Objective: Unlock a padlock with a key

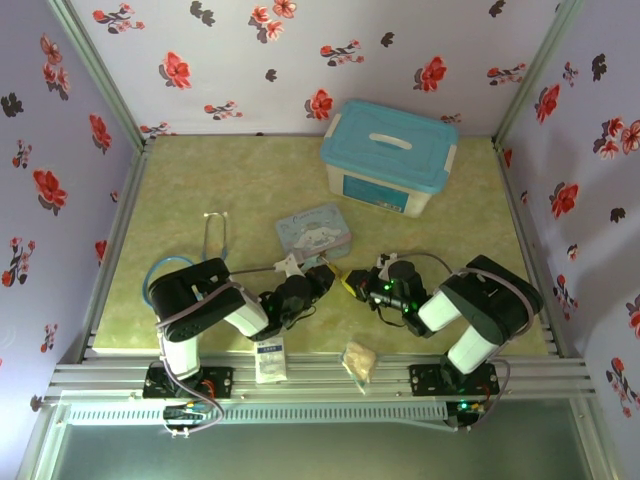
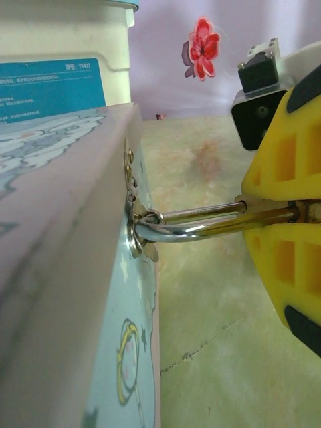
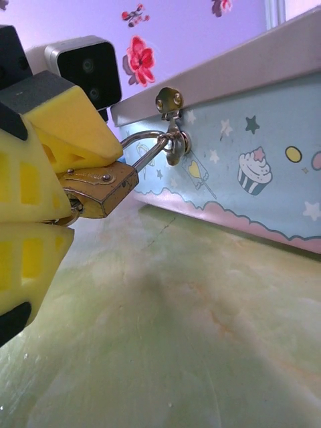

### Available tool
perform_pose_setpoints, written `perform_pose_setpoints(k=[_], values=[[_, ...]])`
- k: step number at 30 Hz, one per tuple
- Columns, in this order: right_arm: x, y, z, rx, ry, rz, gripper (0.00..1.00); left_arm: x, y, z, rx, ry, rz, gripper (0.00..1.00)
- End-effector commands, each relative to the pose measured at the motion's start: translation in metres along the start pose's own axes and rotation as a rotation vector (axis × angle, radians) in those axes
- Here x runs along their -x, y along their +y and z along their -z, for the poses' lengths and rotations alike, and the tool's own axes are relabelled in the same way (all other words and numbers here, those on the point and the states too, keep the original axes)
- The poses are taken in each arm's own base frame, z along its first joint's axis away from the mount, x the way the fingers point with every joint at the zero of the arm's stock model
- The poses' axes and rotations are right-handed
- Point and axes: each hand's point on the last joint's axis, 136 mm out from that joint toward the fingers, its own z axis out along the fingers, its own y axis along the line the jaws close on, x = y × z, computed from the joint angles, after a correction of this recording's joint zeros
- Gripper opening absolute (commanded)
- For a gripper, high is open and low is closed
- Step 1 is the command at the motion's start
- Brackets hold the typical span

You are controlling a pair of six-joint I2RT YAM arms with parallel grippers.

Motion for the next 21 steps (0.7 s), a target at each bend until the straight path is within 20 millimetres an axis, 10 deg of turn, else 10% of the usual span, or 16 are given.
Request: perform_pose_setpoints(k=[1,12,21], values=[[0.012,0.084,0.000,0.278,-0.042,0.020,0.00,-0.054,-0.053,0.011,-0.180,0.259,0.012,0.00],[0.010,0.030,-0.005,0.034,-0.048,0.150,0.19,-0.048,-0.041,0.013,-0.125,0.236,-0.027,0.00],[0.017,-0.018,0.055,-0.502,-0.034,0.613,0.40,-0.043,-0.024,0.014,-0.070,0.223,-0.051,0.00]])
